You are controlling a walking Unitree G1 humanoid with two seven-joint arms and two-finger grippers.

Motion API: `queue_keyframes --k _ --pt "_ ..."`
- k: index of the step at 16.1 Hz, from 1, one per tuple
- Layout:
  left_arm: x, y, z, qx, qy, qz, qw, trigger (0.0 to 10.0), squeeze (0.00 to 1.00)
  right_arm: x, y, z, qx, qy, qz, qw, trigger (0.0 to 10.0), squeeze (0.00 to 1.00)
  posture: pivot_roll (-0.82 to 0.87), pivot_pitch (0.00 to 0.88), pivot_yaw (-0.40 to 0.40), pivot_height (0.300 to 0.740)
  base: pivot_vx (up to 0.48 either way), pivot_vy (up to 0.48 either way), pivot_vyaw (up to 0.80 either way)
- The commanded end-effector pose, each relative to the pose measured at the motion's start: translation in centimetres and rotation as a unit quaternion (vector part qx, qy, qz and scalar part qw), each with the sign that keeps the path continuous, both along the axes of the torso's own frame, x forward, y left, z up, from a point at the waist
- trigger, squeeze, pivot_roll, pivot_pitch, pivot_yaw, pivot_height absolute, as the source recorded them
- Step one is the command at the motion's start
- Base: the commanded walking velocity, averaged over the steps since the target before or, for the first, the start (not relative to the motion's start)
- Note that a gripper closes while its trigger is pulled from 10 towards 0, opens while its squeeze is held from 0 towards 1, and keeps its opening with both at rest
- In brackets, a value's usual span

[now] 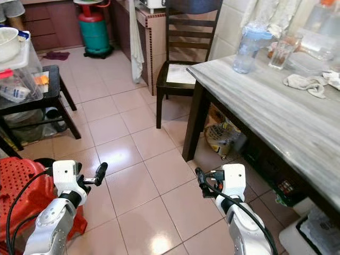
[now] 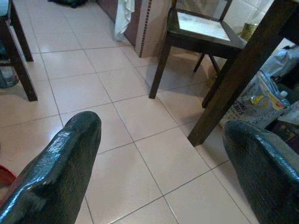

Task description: Setting the table

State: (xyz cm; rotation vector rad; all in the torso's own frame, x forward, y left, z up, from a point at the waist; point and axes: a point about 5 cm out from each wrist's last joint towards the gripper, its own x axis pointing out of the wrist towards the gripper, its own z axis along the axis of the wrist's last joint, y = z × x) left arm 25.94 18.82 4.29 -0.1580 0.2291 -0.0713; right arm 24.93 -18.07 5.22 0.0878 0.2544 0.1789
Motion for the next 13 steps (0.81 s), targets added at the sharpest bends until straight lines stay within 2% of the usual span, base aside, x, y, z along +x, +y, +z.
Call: queue_keyframes --k 1,10,13 --pt "-0.1 -0.1 0.2 0.005 0.000 0.000 1.000 10.0 0.00 0.2 0.1 0.5 0.003 -0.008 0.001 1.000 10.0 0.00 -0.18 0.048 0.007 0.740 0.000 0.390 -0.77" --pt "-0.1 -0.3 1.0 0.014 0.001 -0.008 1.000 10.0 0.00 0.3 0.5 0.7 0.008 -0.012 -0.001 1.000 10.0 0.00 -0.18 0.053 0.021 0.740 0.000 0.398 -0.77" --pt "-0.3 -1.0 1.8 -0.007 -0.022 -0.035 0.999 10.0 0.00 0.2 0.8 1.0 0.015 -0.021 0.005 1.000 10.0 0.00 -0.18 0.054 0.020 0.740 0.000 0.000 0.00"
